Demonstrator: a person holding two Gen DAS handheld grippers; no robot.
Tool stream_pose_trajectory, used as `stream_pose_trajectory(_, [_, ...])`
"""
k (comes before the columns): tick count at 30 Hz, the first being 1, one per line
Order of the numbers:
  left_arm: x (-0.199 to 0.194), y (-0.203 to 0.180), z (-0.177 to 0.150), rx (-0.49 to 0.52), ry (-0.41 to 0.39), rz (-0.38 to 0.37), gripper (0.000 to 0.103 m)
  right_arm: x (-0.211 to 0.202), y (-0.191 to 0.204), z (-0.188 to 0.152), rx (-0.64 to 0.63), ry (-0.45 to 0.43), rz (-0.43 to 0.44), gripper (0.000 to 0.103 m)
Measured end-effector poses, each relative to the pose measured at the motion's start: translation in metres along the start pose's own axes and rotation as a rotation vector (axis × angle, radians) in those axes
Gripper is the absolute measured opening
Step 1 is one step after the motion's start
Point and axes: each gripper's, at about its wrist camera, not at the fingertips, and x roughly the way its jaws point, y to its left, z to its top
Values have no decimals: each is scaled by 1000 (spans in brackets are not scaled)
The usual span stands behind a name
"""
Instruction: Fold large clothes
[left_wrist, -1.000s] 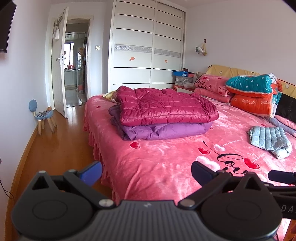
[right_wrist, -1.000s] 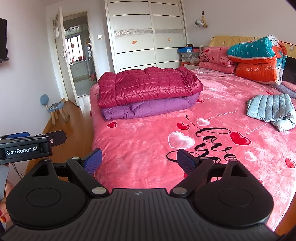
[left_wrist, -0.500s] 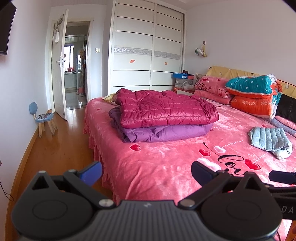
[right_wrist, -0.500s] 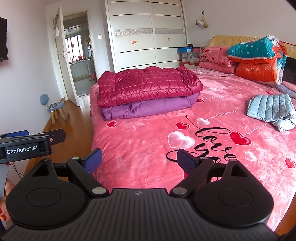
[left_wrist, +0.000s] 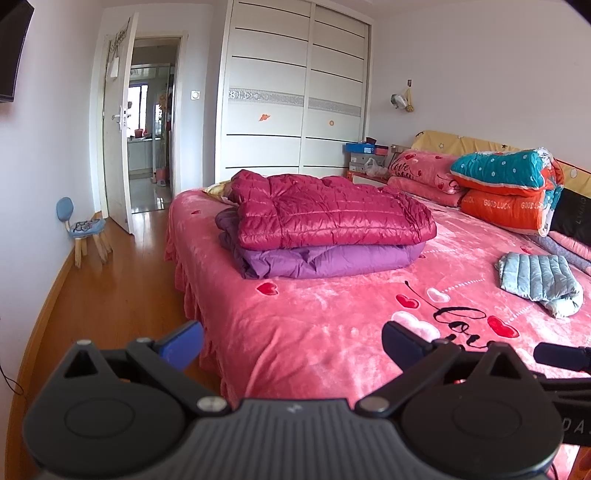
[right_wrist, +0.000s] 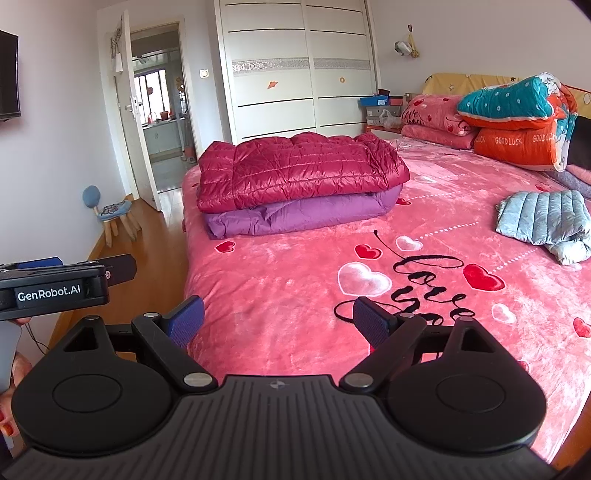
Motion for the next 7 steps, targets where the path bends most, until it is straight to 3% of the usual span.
stream_pose_trajectory(7, [5, -10, -1, 10, 26, -23, 102, 0, -7, -2, 27, -19, -7, 103])
